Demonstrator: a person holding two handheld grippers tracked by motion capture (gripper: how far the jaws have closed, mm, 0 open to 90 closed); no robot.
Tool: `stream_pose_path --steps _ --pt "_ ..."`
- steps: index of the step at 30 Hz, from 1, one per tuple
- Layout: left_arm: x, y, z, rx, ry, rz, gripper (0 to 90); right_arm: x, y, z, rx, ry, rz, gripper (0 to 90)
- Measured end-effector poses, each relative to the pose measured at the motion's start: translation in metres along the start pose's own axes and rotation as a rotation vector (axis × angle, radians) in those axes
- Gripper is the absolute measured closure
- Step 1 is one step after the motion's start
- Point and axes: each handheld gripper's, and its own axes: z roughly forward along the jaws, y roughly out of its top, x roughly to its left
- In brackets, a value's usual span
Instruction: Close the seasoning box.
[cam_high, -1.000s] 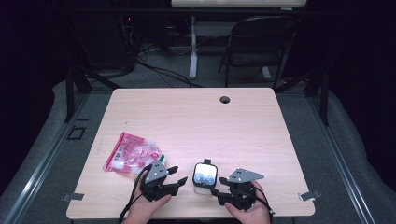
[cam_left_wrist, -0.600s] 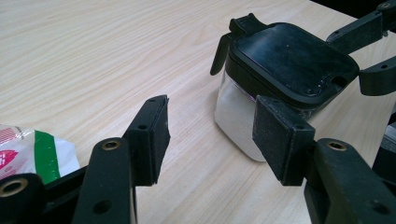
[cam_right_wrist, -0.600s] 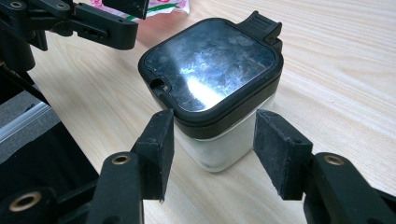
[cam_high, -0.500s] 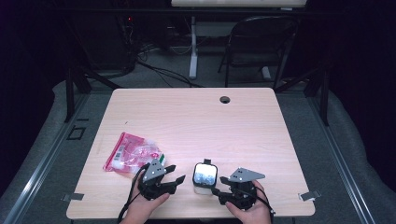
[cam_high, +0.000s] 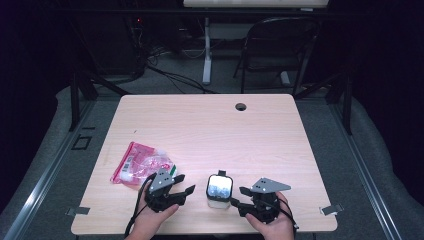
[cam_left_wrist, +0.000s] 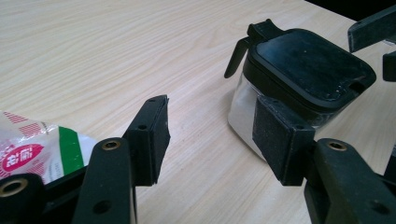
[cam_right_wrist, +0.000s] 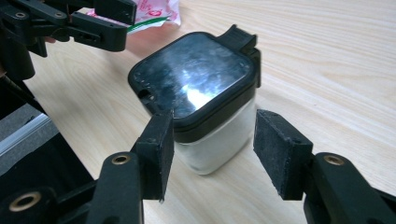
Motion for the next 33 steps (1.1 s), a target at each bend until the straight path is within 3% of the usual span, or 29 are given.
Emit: stream_pose_path --steps 11,20,33 --pt "0.013 -0.001 -0.006 -0.013 0.033 -0.04 45.8 -0.025 0.0 -0.018 -0.048 -0.063 0.056 47.8" --pt "0.023 -0.003 -0.008 -0.027 0.065 -0.072 45.8 -0.05 -0.006 -0.029 -0.045 -0.096 0.127 47.4" --pt "0.035 -0.006 -0.008 -0.017 0.085 -0.106 45.8 -0.071 -0.018 -0.027 -0.042 -0.152 0.173 47.3"
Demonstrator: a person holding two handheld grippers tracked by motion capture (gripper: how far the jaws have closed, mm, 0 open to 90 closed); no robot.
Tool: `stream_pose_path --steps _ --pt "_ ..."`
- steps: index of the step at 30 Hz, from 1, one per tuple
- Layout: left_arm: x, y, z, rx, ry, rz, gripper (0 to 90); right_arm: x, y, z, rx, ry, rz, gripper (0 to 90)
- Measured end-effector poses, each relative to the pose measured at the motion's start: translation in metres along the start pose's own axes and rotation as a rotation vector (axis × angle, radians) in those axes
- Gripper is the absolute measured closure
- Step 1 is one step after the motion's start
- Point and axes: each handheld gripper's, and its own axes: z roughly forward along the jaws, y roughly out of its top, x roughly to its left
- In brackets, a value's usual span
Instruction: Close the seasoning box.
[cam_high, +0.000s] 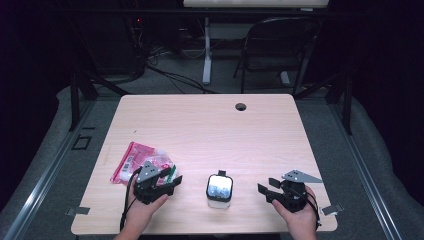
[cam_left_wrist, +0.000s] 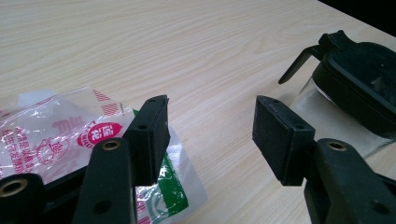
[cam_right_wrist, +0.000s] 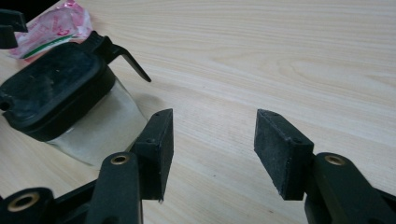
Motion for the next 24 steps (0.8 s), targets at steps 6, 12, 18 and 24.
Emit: stream_pose_path --steps 6,12,18,24 --pt "0.003 -0.002 0.001 0.0 0.012 -0.009 45.8 -0.009 -0.006 0.005 0.017 -0.017 0.025 47.3" --pt "0.004 -0.003 0.003 0.011 0.014 -0.005 45.8 -0.021 -0.012 0.011 0.043 -0.048 0.049 47.3" --pt "0.003 -0.004 0.005 0.024 0.012 -0.002 45.8 -0.028 -0.016 0.014 0.048 -0.049 0.079 47.3" --pt "0.001 -0.005 0.008 0.034 0.004 0.011 45.8 -0.029 -0.017 0.016 0.037 -0.037 0.11 47.3"
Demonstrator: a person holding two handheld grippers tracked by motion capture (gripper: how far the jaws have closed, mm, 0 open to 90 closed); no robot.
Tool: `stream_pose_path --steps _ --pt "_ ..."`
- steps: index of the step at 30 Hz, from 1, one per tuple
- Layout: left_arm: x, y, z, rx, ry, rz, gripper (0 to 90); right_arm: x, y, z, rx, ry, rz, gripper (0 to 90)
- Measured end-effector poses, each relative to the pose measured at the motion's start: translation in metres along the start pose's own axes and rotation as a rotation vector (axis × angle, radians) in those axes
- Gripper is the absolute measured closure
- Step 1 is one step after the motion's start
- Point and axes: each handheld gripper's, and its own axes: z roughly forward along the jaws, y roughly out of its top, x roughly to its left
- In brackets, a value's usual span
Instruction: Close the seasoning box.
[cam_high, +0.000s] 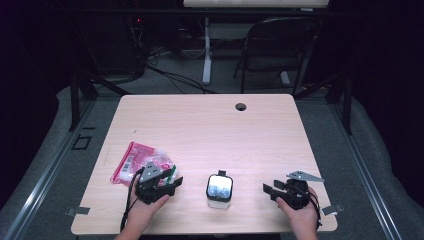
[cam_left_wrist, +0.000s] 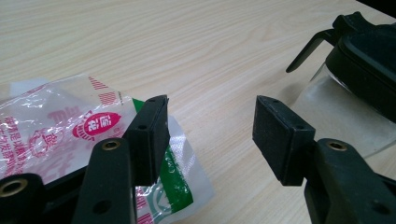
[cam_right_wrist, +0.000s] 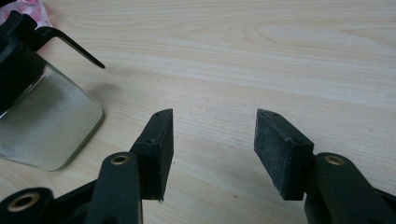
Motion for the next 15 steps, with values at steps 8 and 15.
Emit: stream_pose_path --steps 8,15 --pt "-0.0049 -0.0012 0.0037 0.018 -0.006 0.016 45.8 0.0013 -0.0009 0.0024 0.014 0.001 -0.007 47.3" --pt "-0.0058 -0.0016 0.0036 0.013 -0.005 0.013 45.7 0.0006 -0.0009 0.0015 0.006 0.014 0.008 47.1"
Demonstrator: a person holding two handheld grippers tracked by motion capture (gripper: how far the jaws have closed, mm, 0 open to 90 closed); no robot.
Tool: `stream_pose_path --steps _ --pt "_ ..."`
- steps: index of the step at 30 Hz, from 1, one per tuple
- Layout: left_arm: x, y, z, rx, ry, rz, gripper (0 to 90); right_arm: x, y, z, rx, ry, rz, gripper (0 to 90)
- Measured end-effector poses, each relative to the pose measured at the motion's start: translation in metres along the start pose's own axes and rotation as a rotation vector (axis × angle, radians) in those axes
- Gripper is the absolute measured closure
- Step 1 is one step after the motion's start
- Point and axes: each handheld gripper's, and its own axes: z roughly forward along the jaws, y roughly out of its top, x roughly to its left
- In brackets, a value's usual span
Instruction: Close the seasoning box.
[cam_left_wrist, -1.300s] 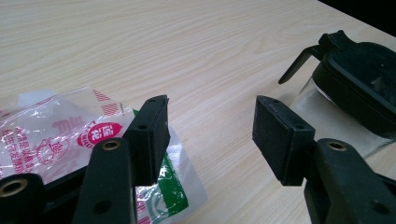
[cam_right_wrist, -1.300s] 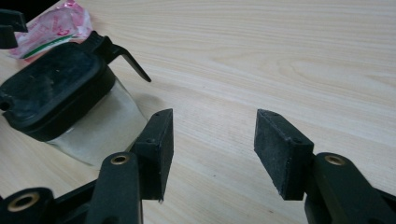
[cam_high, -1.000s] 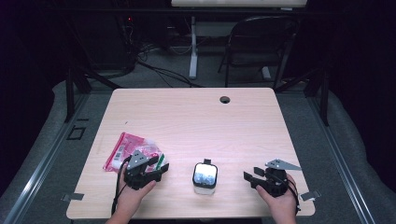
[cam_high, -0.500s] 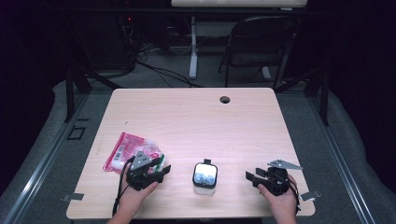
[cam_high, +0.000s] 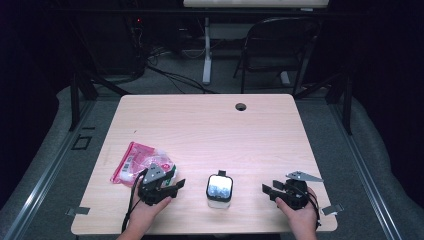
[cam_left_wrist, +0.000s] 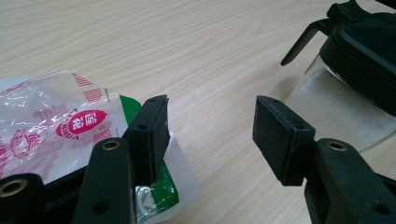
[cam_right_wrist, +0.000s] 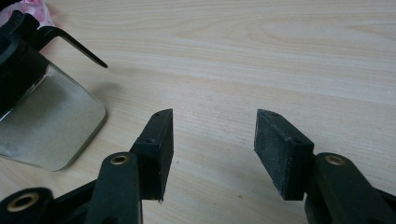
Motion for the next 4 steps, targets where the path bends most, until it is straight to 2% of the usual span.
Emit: stream_pose_path --steps 4 --pt "0.0007 0.001 -0.0018 -0.008 -0.003 -0.003 45.7 -0.0001 0.0 0.0 -0.004 -0.002 0.002 46.9"
